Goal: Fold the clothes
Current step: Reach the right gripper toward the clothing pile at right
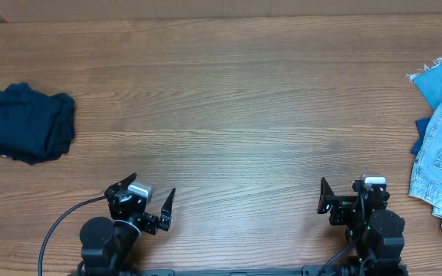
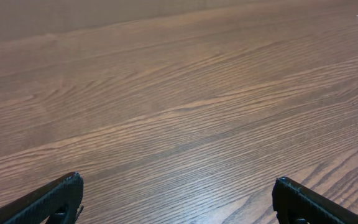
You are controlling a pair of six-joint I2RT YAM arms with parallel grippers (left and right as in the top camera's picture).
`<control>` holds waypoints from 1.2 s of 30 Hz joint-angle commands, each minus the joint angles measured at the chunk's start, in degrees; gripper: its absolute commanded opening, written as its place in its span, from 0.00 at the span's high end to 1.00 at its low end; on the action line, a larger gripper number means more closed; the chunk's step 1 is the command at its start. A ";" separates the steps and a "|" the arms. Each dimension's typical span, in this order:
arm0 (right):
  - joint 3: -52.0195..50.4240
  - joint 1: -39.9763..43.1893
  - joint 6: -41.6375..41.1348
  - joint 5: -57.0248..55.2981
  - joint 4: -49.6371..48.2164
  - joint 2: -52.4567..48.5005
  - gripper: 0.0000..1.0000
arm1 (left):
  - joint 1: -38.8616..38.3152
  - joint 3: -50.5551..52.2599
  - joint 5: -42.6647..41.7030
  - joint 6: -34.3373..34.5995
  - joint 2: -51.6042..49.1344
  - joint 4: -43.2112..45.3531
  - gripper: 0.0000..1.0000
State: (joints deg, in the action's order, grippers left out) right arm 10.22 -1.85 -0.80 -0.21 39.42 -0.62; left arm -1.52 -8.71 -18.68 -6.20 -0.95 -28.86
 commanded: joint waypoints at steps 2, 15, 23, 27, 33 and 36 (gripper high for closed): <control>-1.16 0.37 0.37 0.04 -1.11 0.46 0.00 | -0.35 0.63 0.22 -0.46 0.70 0.20 0.00; 0.79 0.37 -17.75 32.48 -16.46 0.37 0.00 | -0.35 0.63 0.22 -0.46 0.70 0.20 0.00; 38.05 0.37 -19.06 12.17 3.43 -28.87 0.00 | -0.35 0.63 0.22 -0.46 0.70 0.20 0.00; 54.99 0.37 -12.07 5.79 15.52 -48.13 0.00 | -0.35 0.63 0.22 -0.46 0.70 0.20 0.00; 66.86 2.36 -13.97 2.16 23.54 -64.67 0.00 | -0.35 0.63 0.22 -0.46 0.70 0.20 0.00; 67.54 15.26 -24.04 -2.29 25.51 -69.88 0.00 | -0.35 0.63 0.22 -0.46 0.70 0.20 0.00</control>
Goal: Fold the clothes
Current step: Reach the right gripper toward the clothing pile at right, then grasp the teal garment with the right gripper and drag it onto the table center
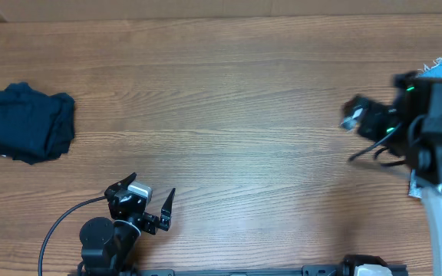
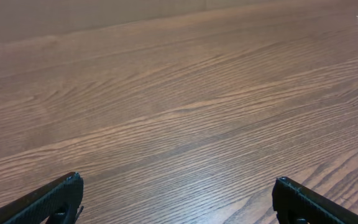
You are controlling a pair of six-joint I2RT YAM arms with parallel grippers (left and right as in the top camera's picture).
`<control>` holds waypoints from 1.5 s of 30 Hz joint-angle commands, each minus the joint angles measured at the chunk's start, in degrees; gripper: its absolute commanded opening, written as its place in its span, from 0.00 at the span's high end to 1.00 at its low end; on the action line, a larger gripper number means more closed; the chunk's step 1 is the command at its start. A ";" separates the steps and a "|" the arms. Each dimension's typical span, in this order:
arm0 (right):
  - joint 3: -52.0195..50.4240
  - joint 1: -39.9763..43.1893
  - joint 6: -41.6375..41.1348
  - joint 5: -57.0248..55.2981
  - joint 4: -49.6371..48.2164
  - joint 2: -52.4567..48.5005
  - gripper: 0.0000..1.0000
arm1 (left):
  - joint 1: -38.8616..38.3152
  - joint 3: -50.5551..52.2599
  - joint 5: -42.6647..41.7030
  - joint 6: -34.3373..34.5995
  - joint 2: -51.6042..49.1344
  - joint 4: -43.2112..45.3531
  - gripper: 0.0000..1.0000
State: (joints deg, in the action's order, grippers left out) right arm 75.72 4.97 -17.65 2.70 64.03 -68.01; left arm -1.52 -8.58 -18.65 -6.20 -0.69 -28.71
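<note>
A folded dark navy garment (image 1: 25,123) lies at the table's left side. A light blue denim pile at the right edge is mostly covered by my raised right arm. My right gripper (image 1: 357,115) hangs blurred just left of that pile, and its jaws cannot be made out. My left gripper (image 1: 148,196) rests open at the near left edge with nothing between its fingers. In the left wrist view the left gripper (image 2: 176,182) is spread wide over bare wood, and a scrap of the blue cloth shows at the top right.
The wooden table (image 1: 229,100) stretches between the two garments. A black cable (image 1: 60,226) runs from the left arm's base at the near edge. The right arm's white link crosses the near right corner.
My right arm has left its resting place at the near right edge and now stands raised over the right side by the denim pile. The left arm and both garments are unchanged.
</note>
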 commanded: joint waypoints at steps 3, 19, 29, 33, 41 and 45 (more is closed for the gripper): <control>2.03 24.02 -7.91 -5.20 2.27 -8.52 0.00 | -0.35 0.50 0.20 -0.46 0.44 0.04 0.00; 1.90 58.16 -16.90 -6.91 -2.23 -27.71 0.00 | -0.35 0.50 0.20 -0.46 0.44 0.04 0.00; 1.16 59.89 -14.97 -8.87 -3.54 -33.83 0.12 | -0.35 0.50 0.20 -0.46 0.44 0.04 0.00; 1.16 59.87 -14.97 -8.44 -4.24 -33.81 0.34 | -0.35 0.50 0.20 -0.46 0.44 0.04 0.00; 6.03 57.20 -14.93 13.90 -3.89 -23.45 0.96 | -0.35 0.50 0.20 -0.46 0.44 0.04 0.00; 16.46 47.39 -14.91 31.43 -4.44 -13.40 0.96 | -0.35 0.50 0.20 -0.46 0.44 0.04 0.00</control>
State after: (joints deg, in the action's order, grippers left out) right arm 83.77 58.96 -32.80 17.87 60.64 -89.84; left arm -1.52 -8.58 -18.68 -6.22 -0.69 -28.71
